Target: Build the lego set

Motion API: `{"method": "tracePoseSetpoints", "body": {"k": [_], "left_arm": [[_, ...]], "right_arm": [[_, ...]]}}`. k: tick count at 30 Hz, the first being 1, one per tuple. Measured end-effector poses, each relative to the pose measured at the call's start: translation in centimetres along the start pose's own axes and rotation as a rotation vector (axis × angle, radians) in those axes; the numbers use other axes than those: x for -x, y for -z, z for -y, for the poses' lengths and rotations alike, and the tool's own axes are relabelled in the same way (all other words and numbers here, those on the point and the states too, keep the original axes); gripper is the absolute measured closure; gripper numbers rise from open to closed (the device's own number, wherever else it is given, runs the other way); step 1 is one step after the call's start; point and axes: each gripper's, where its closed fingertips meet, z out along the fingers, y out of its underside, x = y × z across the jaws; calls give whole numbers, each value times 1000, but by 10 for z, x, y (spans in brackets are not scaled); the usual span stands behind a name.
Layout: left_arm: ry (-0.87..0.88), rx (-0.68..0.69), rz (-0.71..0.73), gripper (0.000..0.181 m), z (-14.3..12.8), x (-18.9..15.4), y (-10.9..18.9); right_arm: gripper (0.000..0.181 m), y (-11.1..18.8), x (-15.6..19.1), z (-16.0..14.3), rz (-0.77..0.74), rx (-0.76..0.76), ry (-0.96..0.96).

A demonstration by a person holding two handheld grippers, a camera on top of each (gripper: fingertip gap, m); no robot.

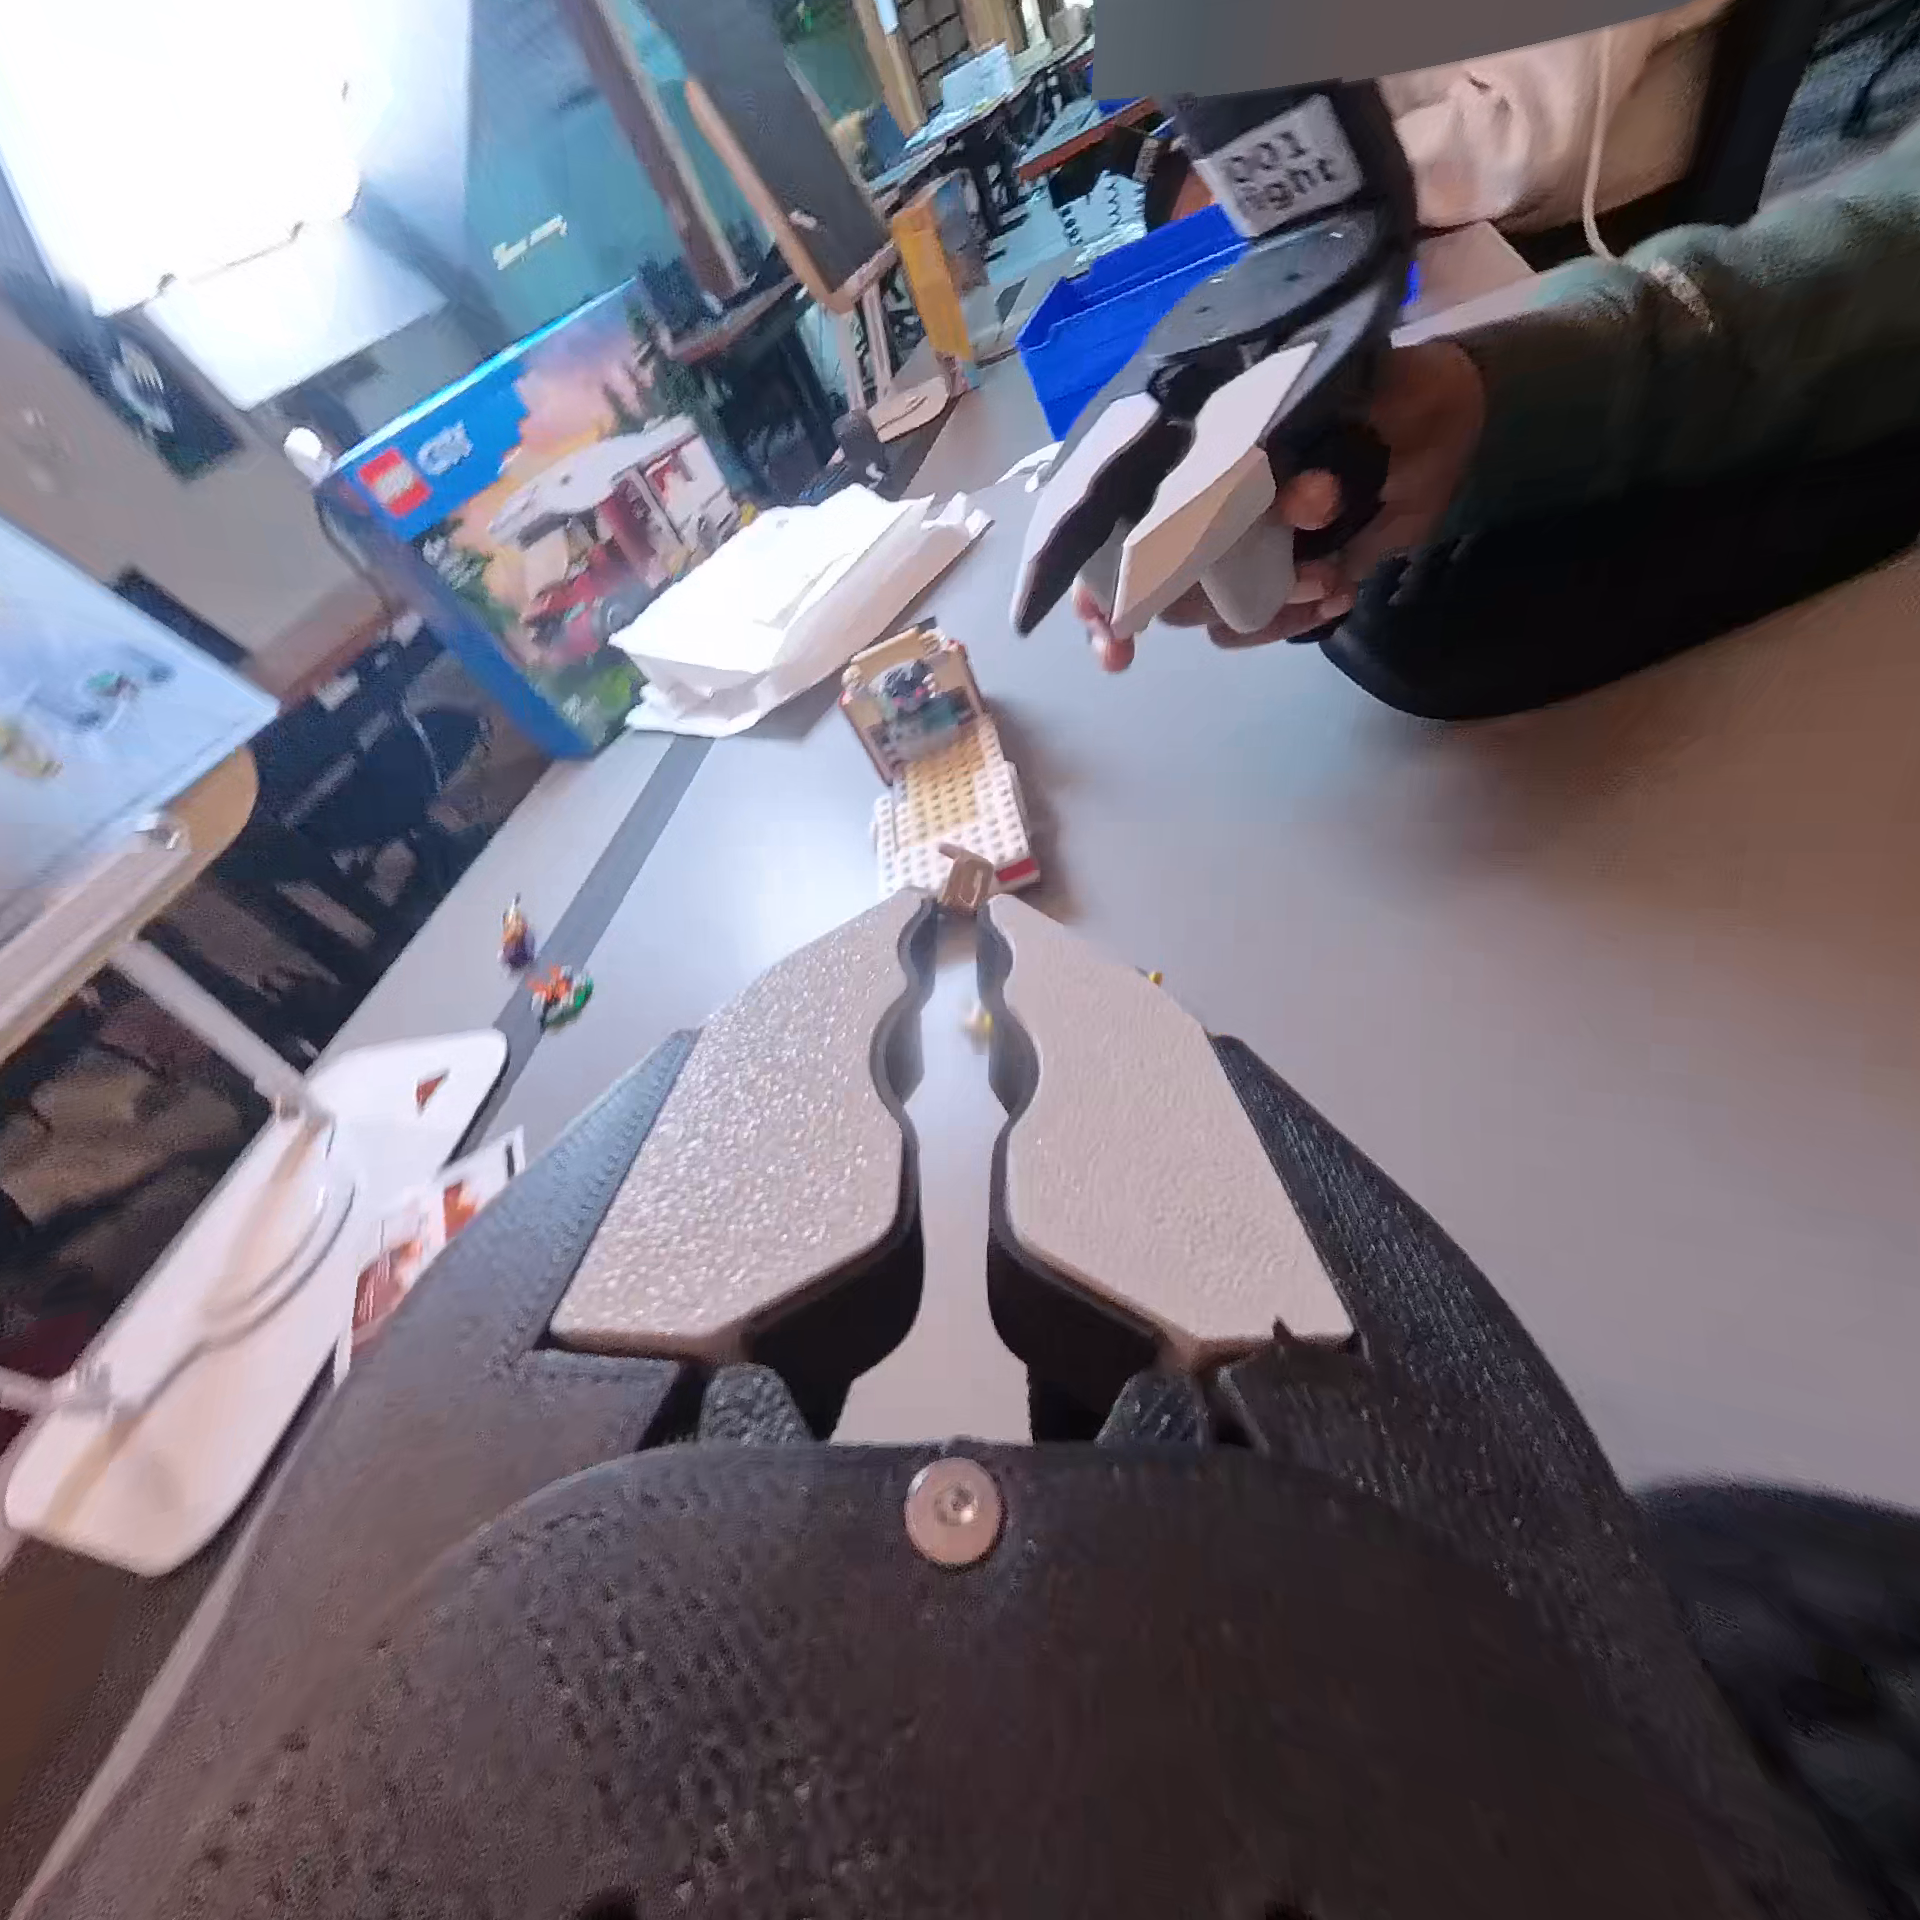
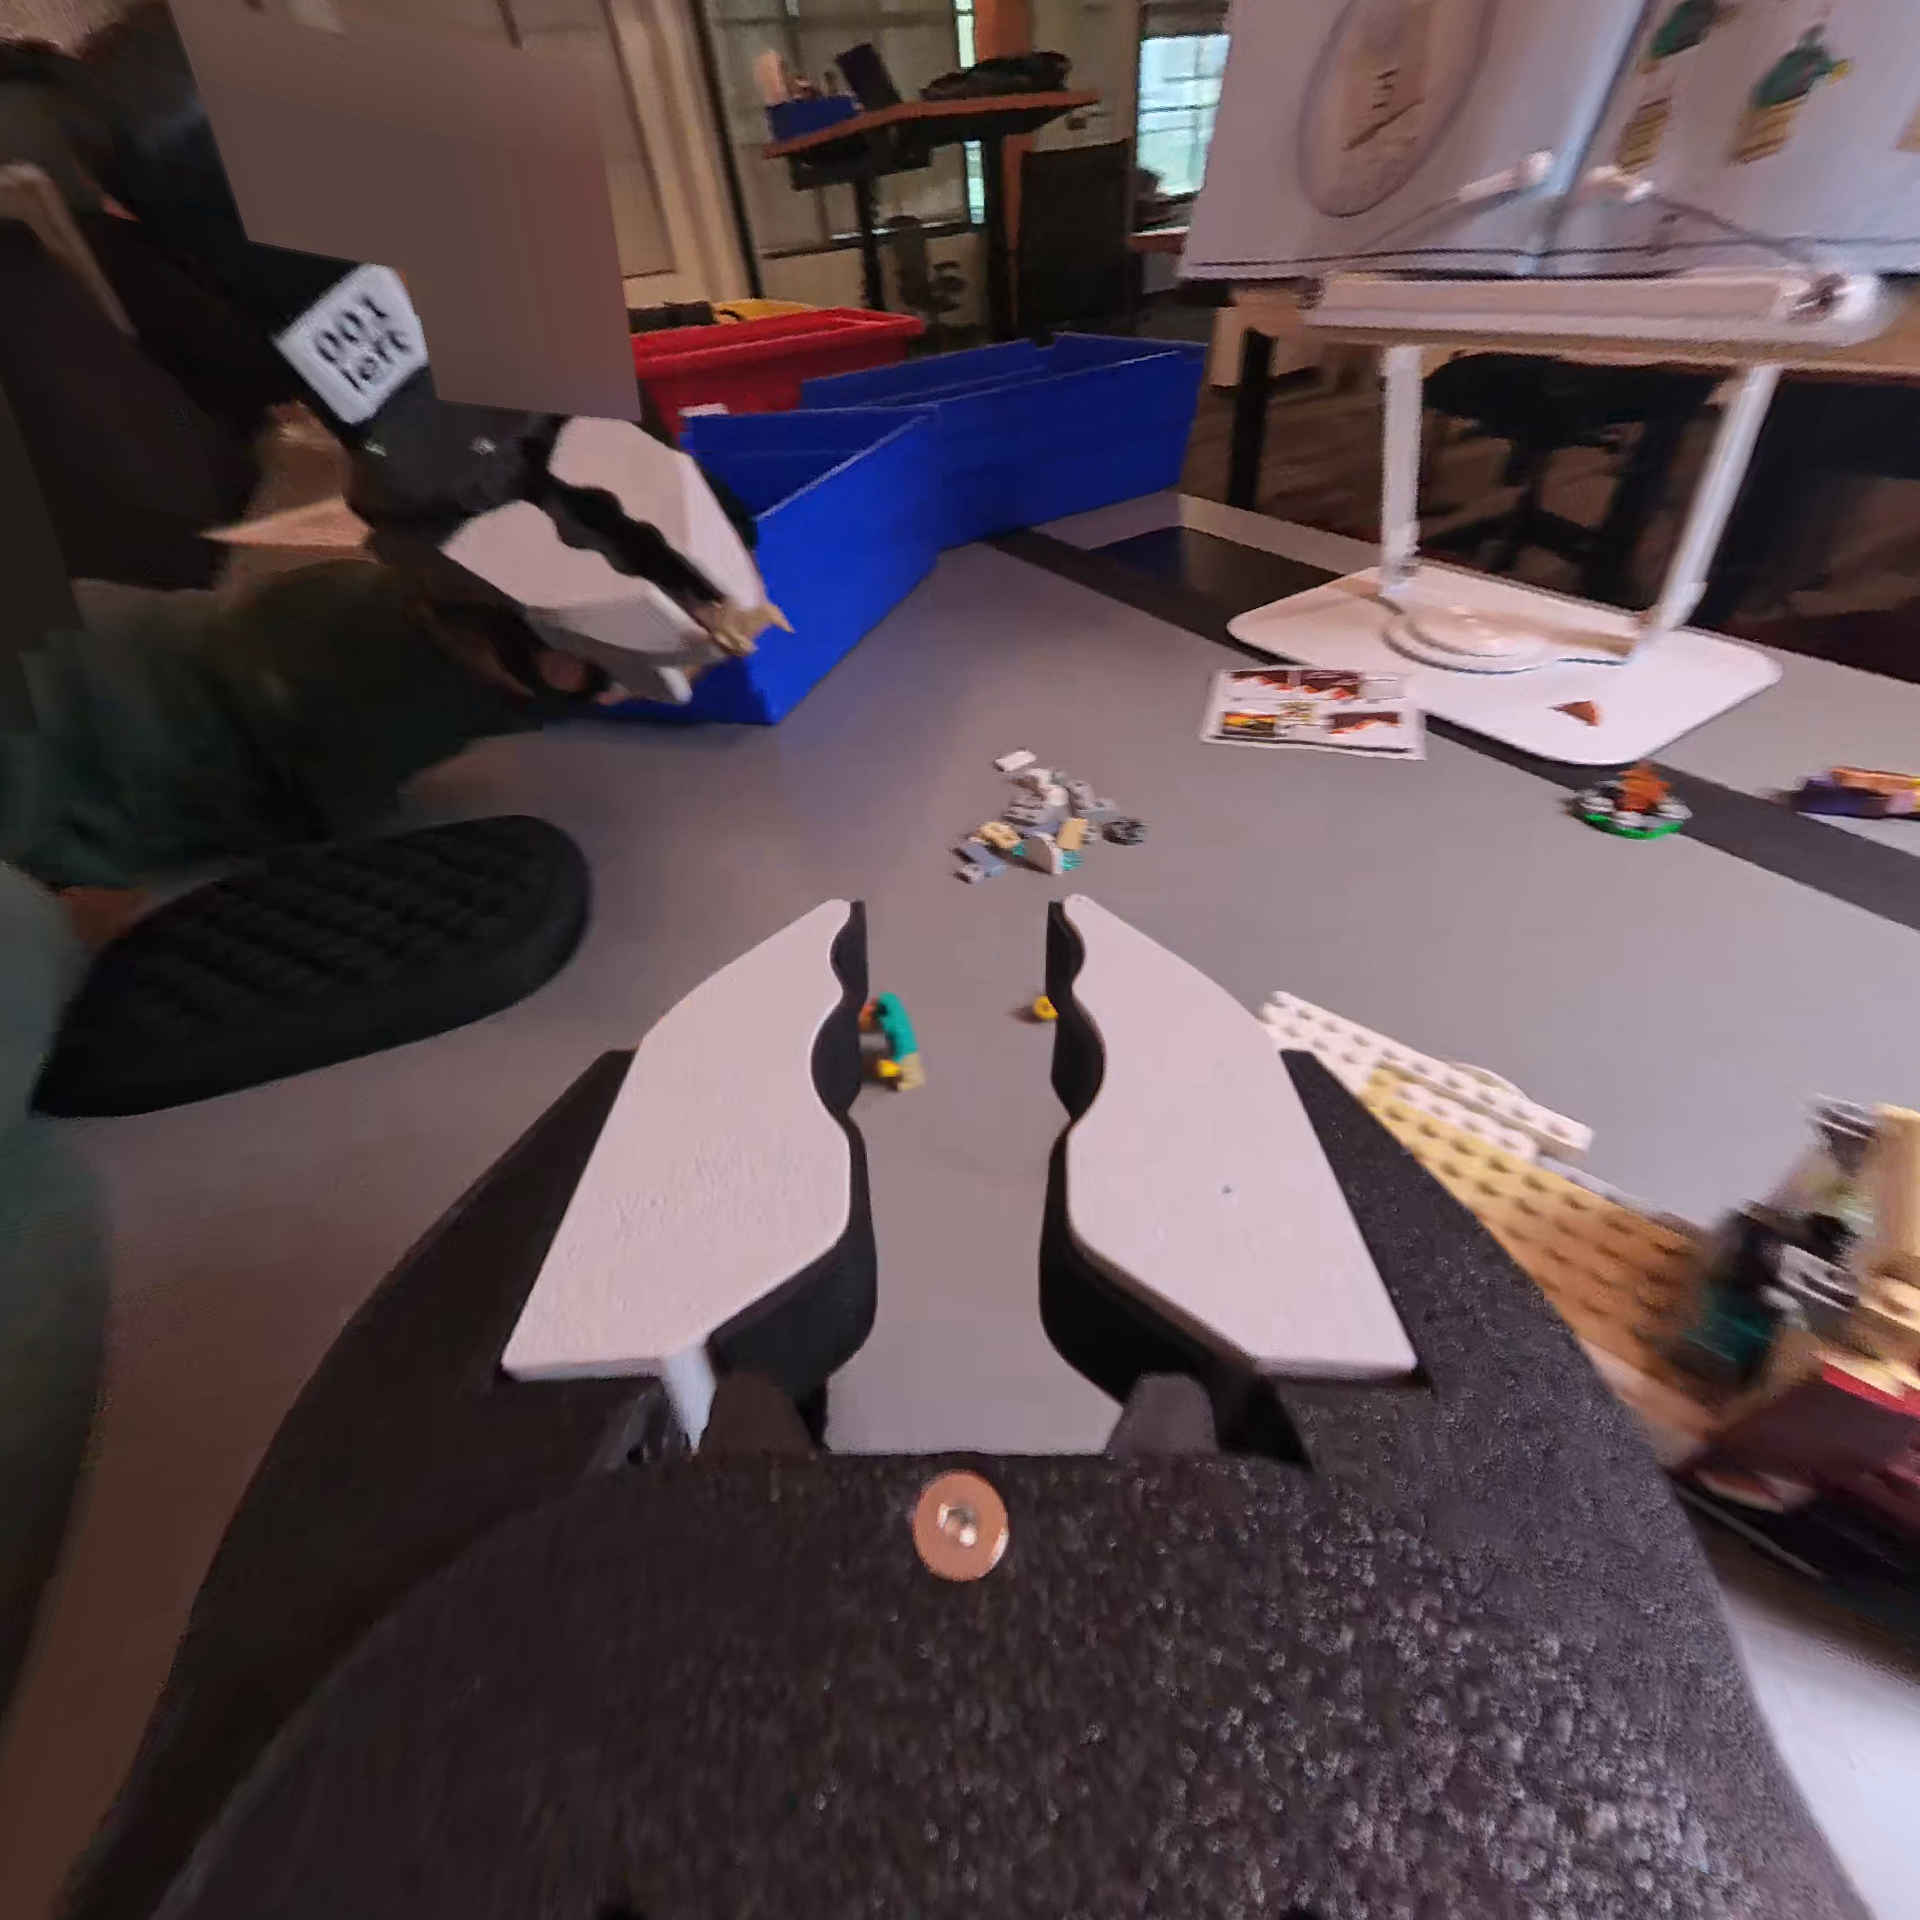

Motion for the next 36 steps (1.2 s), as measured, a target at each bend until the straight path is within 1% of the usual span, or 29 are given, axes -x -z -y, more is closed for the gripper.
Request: {"method": "tracePoseSetpoints", "body": {"k": [3, 6, 8, 11, 12, 13, 15, 17, 19, 20, 22, 25, 27, 30, 31, 33, 36], "left_arm": [[-147, -29, -5, 174, 5, -21, -33], [-258, -72, -6, 174, 16, -35, -48], [-273, -99, -39, 175, 22, -44, -52], [-254, -141, -51, 175, 28, -50, -54], [-256, -144, -48, 175, 28, -50, -54], [-254, -143, -53, 175, 27, -51, -54], [-241, -141, -58, 175, 24, -52, -54], [-217, -122, -57, 176, 18, -49, -54], [-153, -112, -82, 175, 10, -47, -55], [-100, -109, -103, 170, 6, -45, -55], [71, -108, -169, 159, -1, -40, -53], [346, -97, -264, 156, -11, -36, -51], [443, -69, -293, 155, -17, -36, -53], [492, -37, -332, 157, -22, -41, -56], [487, -26, -343, 162, -23, -44, -56], [447, 5, -353, 171, -27, -49, -57], [393, 44, -352, 173, -32, -54, -58]], "right_arm": [[147, -12, 31, 8, 220, 0, -106], [142, -15, 48, 19, 424, 7, -278], [141, -19, 50, 18, 492, 32, -338], [141, -24, 60, 8, 592, 112, -345], [143, -24, 66, 6, 628, 132, -346], [149, -26, 69, 5, 643, 138, -342], [166, -29, 70, 3, 634, 132, -315], [168, -32, 67, 0, 594, 125, -276], [168, -35, 63, -6, 536, 139, -201], [168, -36, 60, -10, 499, 154, -147], [168, -39, 54, -19, 421, 183, -29], [168, -45, 45, -31, 304, 220, 131], [168, -49, 46, -38, 261, 240, 213], [168, -53, 52, -46, 231, 263, 294], [168, -54, 54, -48, 227, 269, 307], [168, -54, 55, -50, 218, 278, 318], [168, -54, 57, -53, 214, 281, 320]]}}
